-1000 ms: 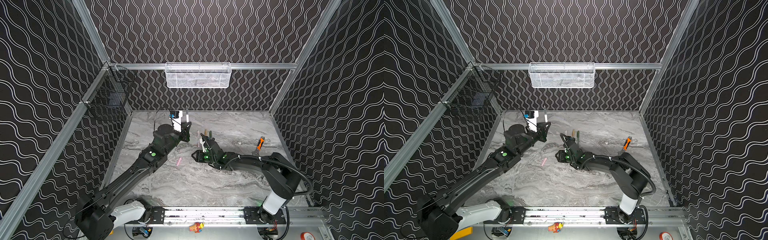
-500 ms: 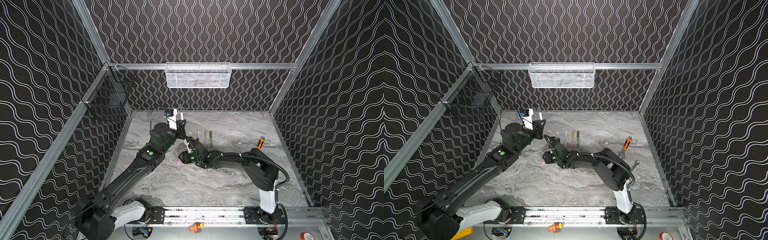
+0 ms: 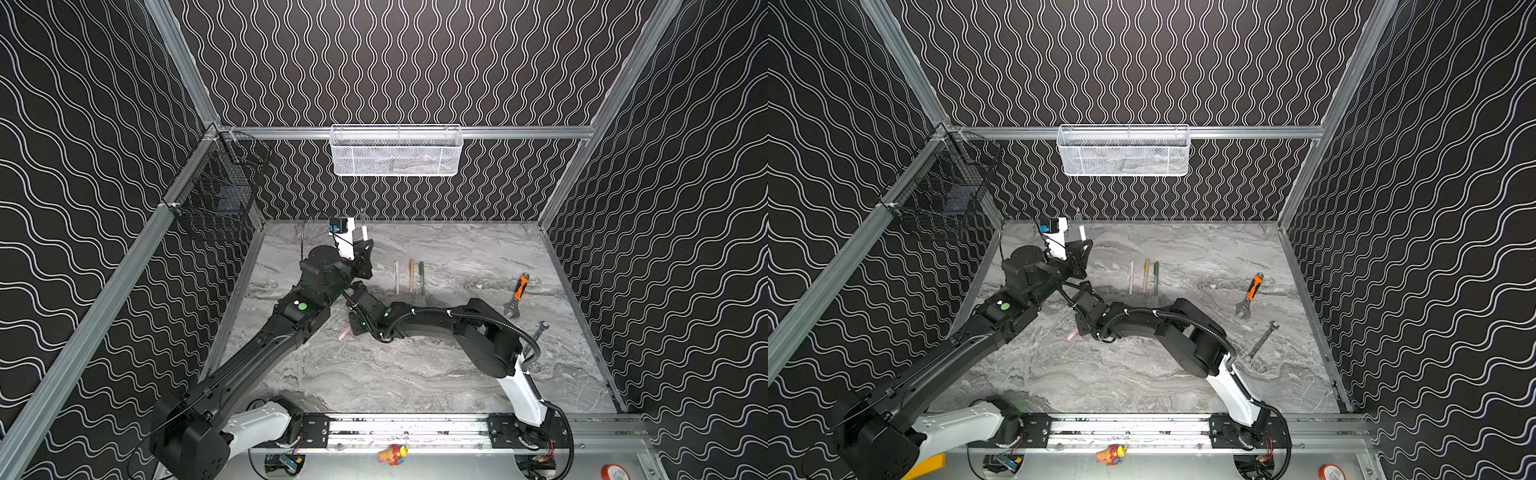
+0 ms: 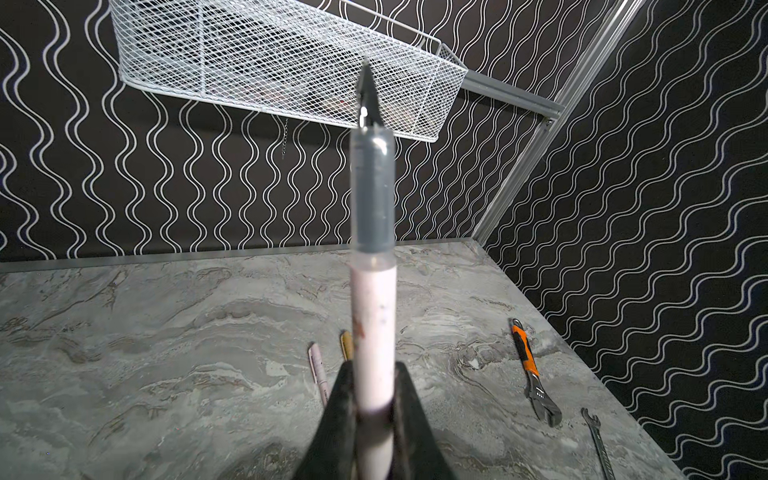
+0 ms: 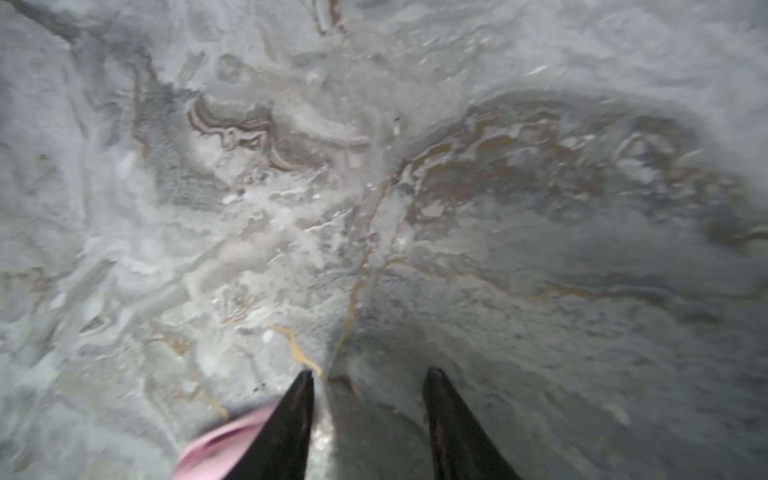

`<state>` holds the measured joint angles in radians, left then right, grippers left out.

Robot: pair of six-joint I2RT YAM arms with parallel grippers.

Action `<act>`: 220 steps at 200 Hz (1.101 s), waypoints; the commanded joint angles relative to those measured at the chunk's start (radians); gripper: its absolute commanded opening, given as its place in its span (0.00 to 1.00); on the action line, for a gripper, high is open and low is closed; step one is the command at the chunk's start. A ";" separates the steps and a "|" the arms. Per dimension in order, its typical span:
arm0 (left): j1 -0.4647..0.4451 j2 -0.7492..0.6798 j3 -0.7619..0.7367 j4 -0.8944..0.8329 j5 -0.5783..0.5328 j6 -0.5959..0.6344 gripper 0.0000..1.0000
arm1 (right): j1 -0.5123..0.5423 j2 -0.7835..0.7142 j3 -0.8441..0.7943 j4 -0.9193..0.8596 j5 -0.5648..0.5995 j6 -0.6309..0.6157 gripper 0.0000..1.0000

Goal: Insert the pens into the pen caps

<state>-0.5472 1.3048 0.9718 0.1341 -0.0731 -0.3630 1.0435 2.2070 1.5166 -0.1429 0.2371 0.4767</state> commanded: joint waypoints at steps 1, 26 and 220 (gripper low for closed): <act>0.002 0.007 -0.002 0.030 0.012 0.001 0.00 | 0.007 -0.005 -0.006 -0.075 0.079 -0.021 0.46; 0.001 0.010 -0.003 0.035 0.015 -0.003 0.00 | 0.009 -0.045 -0.054 -0.030 0.049 -0.040 0.46; 0.004 0.004 -0.010 0.051 0.041 -0.008 0.00 | 0.089 0.090 0.136 -0.095 -0.058 -0.156 0.31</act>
<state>-0.5453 1.3098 0.9642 0.1406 -0.0429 -0.3645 1.1244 2.2810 1.6356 -0.1696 0.1280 0.3466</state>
